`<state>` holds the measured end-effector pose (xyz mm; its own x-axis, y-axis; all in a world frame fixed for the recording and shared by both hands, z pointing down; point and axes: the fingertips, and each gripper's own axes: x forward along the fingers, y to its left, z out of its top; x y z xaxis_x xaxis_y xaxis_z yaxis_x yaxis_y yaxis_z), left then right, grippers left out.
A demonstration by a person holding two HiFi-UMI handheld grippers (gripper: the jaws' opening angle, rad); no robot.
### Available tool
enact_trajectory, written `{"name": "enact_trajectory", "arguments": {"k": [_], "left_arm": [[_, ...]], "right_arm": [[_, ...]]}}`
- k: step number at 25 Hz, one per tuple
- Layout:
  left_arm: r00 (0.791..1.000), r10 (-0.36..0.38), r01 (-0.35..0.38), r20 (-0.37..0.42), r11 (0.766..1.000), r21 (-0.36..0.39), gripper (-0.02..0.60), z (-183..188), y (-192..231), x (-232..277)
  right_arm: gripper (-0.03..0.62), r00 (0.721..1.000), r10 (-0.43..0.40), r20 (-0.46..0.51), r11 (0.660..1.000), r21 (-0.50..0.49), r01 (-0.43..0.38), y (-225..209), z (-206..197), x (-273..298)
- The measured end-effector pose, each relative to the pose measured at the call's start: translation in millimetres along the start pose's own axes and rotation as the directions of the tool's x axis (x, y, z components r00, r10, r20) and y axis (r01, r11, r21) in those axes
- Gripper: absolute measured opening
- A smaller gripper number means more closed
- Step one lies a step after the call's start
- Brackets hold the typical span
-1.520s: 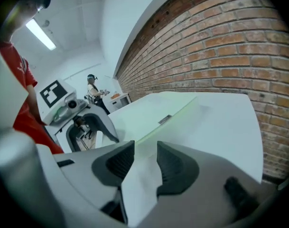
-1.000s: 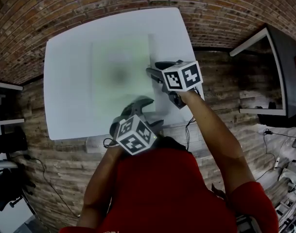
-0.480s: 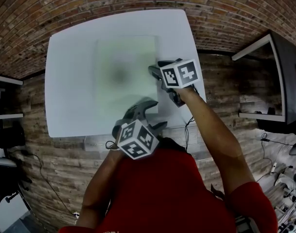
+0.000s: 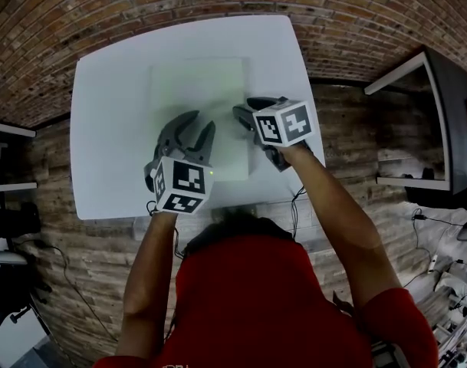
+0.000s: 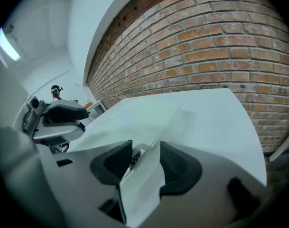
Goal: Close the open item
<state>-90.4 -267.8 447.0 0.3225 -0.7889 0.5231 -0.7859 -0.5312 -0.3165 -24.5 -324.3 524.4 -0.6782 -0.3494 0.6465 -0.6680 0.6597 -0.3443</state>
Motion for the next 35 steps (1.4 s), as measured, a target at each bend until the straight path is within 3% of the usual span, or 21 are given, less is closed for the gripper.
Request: {"name": "enact_trajectory", "arguments": {"k": [5,14,31,35], "left_arm": [[0.993,0.024,-0.023,-0.112,1.000,0.007,0.068,-19.7,18.9,25.5],[0.963,-0.050,0.057,-0.264,0.998,0.019,0.055,-44.4,13.4,48.8],[0.962,-0.106,0.108,-0.251,0.994,-0.006,0.012,-49.9,5.3,57.6],[0.965,-0.113,0.114,-0.238,0.993,-0.012,0.012,-47.7,5.1,56.7]], "right_arm": [[0.175,1.000,-0.021,0.017,0.999,-0.050,0.022,1.5,1.7,0.1],[0.175,0.999,-0.039,0.013,0.995,-0.093,0.040,3.3,1.5,3.2],[0.173,0.997,-0.076,0.009,0.984,-0.161,0.077,4.0,1.0,5.0],[0.175,0.996,-0.075,0.048,0.969,-0.231,0.084,11.8,7.6,-1.7]]}}
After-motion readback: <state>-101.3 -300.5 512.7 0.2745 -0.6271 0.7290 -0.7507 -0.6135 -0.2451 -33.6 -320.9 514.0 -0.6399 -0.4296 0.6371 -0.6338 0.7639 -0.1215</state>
